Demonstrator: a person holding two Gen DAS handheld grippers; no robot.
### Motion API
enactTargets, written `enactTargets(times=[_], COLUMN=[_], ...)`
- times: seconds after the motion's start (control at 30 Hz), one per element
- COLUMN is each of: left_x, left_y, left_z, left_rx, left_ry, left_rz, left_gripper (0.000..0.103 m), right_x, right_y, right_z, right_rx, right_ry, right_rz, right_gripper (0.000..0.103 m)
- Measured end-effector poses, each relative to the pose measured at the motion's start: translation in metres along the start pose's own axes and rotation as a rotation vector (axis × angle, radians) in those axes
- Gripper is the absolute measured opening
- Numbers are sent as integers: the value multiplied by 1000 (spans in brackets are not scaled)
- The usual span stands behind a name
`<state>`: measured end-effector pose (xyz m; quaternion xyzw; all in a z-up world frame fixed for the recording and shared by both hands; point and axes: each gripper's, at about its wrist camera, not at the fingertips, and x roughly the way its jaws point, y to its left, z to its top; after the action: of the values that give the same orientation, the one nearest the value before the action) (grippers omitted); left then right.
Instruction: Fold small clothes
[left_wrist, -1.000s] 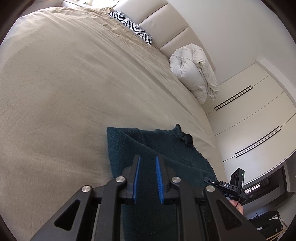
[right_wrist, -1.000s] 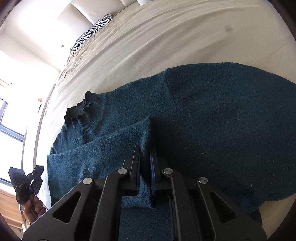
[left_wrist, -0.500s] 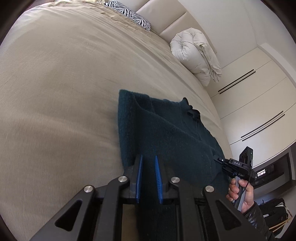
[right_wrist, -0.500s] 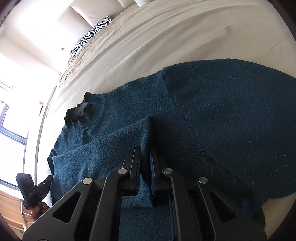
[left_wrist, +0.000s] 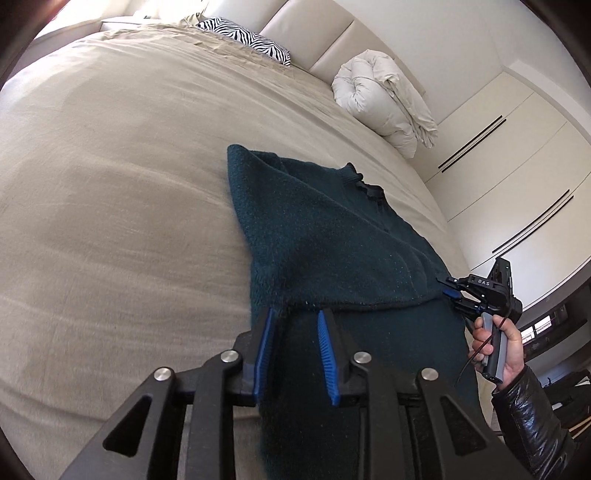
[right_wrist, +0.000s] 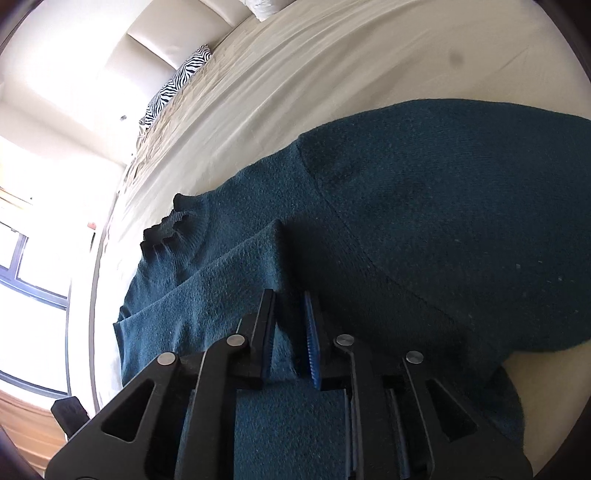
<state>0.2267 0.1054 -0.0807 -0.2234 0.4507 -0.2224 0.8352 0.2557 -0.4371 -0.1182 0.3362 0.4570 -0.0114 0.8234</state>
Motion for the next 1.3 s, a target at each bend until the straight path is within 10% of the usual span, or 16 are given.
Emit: enactTargets(times=[0.13, 0.3, 0.67, 1.07, 1.3], left_x=[-11, -10, 22, 31, 30], left_y=[-25, -60, -86, -80, -77], left_z=[-10, -27, -50, -53, -43], left_rx=[62, 96, -25, -91, -106], left_ry=[-22, -36, 31, 49, 38], left_rz=[15, 0, -61, -89, -128], left_gripper=[53, 74, 76, 76, 76], right_x=[-59, -145, -229, -222, -233], right_y=[-39, -136, -303, -336, -221], right_z=[-19, -45, -68, -14, 26], right_rx=[91, 295, 738, 723, 342], right_ry=[-114, -291, -531, -537, -507], right_rz=[64, 58, 132, 32, -140], right_gripper=[58, 59, 57, 8, 7])
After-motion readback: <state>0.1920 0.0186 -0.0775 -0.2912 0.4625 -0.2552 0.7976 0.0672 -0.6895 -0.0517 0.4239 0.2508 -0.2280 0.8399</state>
